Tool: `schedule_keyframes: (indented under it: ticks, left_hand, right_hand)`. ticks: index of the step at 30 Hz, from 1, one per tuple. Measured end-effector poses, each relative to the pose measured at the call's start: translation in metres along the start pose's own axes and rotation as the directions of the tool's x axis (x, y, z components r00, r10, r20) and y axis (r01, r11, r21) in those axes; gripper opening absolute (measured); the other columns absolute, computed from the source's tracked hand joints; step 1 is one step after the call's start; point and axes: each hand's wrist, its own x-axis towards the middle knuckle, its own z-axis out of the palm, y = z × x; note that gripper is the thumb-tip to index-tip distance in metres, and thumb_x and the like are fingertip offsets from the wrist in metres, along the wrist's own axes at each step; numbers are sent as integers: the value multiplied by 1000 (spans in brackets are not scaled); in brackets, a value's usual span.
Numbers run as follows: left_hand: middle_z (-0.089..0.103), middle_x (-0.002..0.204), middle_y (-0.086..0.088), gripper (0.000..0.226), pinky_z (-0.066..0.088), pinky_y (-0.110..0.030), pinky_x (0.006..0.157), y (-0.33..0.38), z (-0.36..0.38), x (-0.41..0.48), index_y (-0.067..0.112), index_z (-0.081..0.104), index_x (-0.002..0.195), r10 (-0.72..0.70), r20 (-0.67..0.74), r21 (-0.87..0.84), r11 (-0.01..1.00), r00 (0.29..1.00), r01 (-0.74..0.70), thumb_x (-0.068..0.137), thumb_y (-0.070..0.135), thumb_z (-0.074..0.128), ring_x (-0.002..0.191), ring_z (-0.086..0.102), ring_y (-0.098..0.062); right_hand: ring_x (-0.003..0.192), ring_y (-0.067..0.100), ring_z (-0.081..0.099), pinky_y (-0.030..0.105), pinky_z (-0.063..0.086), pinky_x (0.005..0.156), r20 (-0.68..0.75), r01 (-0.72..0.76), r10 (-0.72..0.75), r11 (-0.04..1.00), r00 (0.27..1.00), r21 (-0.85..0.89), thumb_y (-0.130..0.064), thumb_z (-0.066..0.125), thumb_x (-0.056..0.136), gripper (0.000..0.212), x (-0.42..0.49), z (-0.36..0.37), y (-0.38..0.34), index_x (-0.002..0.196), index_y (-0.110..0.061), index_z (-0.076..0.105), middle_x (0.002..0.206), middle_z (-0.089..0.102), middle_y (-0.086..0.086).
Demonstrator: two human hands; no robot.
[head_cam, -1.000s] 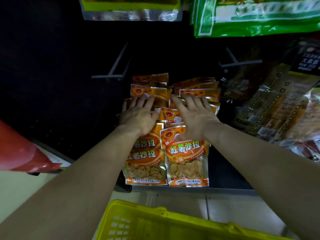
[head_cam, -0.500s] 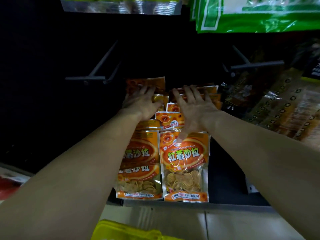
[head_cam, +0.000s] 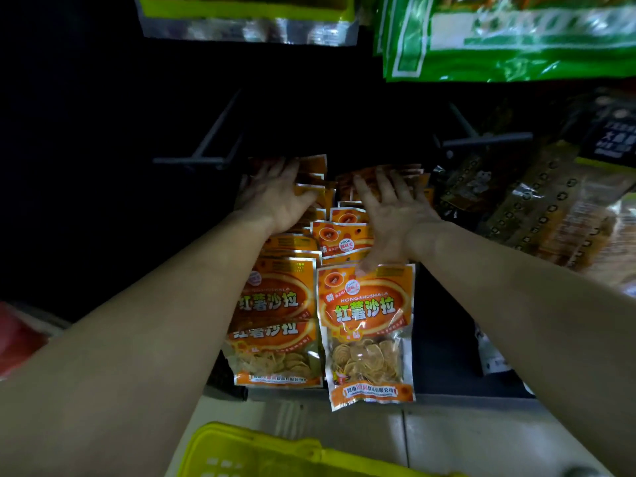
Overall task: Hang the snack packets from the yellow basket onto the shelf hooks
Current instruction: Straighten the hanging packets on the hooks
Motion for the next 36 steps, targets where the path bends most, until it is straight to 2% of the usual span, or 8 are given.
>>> schedule_keyframes:
  ticks: [9,13,16,20,24,27,30,36]
  left_hand:
    - [11,167,6,78,6,-48,124,3,-52,-118,32,13,159,18,91,31,999,996,-21,93,64,42,153,12,-18]
    - [34,158,0,67,30,-44,117,17,-53,-183,27,32,153,87,13,31,996,996,-88,93,53,50,143,36,-26]
    - [52,137,1,50,46,-41,101,26,-30,-219,30,49,139,133,99,-11,991,986,-133,91,44,56,126,50,-26]
    - [61,123,5,28,51,-41,92,34,11,-235,36,63,117,141,288,14,988,947,-152,91,45,56,117,56,-22]
    - [65,121,5,26,54,-39,85,43,43,-225,38,62,118,86,339,54,992,937,-110,94,43,54,110,60,-23]
    - [67,118,-1,34,56,-40,86,49,63,-214,36,56,127,42,369,17,999,929,-51,93,39,58,105,63,-27]
    - [65,126,-3,48,51,-38,92,48,74,-206,32,51,137,33,332,-8,999,943,-33,91,34,64,113,61,-27]
    - [51,143,-5,61,44,-40,105,45,82,-193,36,36,151,4,349,-50,999,937,15,95,33,60,128,50,-28]
  right_hand:
    - [151,32,7,54,7,123,-130,23,-19,999,991,30,-73,61,76,120,-87,-25,-11,157,-21,-9,163,9,10]
    - [142,34,24,51,25,117,-142,-12,27,995,989,103,-60,61,85,98,-139,-11,-23,156,-18,7,154,23,11]
    - [134,33,36,49,40,105,-17,-25,29,985,999,173,-55,60,88,79,-163,20,-26,150,-20,25,146,35,10]
    - [123,33,52,46,50,94,221,-71,14,965,975,252,-51,55,94,54,-174,68,-24,140,-25,45,139,47,7]
    - [116,30,57,44,52,92,270,-83,-13,936,963,342,-45,66,89,48,-160,106,-27,131,-28,52,130,55,6]
    - [108,30,61,41,52,82,226,-84,-2,926,974,369,-48,75,80,58,-145,124,-30,124,-25,45,120,60,4]
    - [97,30,65,35,45,68,111,-50,22,967,994,252,-49,73,82,57,-134,135,-31,120,-23,40,112,63,3]
    - [85,26,68,32,48,64,-54,13,-10,998,998,61,-55,72,81,53,-117,137,-33,113,-20,50,101,67,1]
